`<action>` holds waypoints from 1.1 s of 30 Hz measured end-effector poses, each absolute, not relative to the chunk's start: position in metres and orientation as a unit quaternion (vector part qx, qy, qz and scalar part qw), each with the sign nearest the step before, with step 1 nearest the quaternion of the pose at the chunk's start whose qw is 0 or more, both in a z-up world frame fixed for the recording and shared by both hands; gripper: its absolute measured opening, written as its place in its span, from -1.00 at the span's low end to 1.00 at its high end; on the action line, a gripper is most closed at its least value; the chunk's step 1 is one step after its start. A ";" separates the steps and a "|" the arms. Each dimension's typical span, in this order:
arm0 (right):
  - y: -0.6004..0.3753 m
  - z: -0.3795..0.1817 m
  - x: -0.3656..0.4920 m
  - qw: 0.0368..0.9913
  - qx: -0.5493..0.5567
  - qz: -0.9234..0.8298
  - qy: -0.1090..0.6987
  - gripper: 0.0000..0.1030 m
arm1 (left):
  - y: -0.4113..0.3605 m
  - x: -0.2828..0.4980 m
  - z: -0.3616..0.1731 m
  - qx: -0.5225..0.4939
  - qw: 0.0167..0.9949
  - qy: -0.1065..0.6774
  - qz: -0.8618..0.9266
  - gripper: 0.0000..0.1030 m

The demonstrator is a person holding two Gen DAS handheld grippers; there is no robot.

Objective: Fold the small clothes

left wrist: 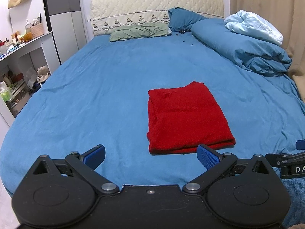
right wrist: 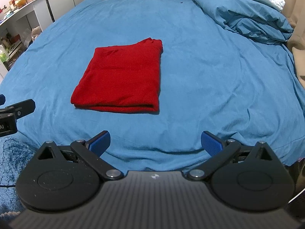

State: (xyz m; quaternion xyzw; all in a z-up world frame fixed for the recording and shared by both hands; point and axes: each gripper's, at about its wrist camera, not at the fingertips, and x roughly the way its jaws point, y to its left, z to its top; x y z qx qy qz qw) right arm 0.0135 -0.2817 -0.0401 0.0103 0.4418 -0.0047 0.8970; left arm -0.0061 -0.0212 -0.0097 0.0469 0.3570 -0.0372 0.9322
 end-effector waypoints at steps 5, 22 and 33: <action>-0.281 -0.041 0.013 0.897 0.009 -0.005 0.442 1.00 | -0.021 -0.006 -0.009 0.049 0.932 0.356 -0.036 1.00; -0.281 -0.039 0.013 0.897 0.006 -0.005 0.441 1.00 | -0.021 -0.007 -0.009 0.052 0.934 0.352 -0.036 1.00; -0.284 -0.040 0.014 0.896 0.009 -0.003 0.444 1.00 | -0.024 -0.008 -0.009 0.057 0.934 0.352 -0.035 1.00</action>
